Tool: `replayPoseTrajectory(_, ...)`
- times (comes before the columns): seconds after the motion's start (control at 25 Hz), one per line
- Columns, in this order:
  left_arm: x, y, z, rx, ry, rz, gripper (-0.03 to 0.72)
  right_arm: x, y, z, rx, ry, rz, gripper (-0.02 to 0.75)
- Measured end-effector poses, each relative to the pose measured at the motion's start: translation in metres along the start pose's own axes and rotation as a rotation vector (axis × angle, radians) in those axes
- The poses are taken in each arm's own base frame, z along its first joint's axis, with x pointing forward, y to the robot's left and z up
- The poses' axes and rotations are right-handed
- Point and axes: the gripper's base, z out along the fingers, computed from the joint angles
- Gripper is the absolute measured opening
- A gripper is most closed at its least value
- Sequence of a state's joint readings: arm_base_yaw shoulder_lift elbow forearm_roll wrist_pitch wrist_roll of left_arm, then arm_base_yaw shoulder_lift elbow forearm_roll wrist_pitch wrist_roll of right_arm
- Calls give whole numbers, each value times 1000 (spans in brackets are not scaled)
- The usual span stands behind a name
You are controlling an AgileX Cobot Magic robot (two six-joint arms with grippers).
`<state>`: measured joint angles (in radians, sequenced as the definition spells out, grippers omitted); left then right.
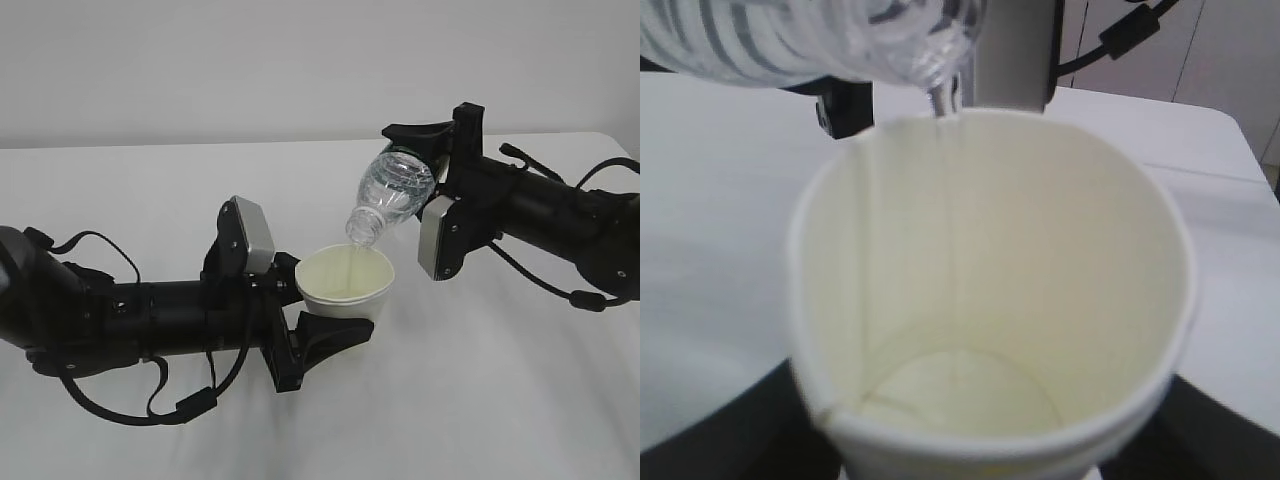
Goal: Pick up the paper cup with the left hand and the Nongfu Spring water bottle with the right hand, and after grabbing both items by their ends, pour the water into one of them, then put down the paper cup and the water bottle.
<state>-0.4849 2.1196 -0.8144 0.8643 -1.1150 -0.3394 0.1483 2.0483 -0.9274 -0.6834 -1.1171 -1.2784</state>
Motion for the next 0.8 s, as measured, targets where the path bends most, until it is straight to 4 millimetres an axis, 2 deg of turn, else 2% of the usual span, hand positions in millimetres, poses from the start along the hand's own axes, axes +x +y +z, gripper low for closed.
replayPoseTrajectory(0.8, 0, 0, 0, 0, 0, 0, 484, 0, 0, 0, 0, 0, 0, 466)
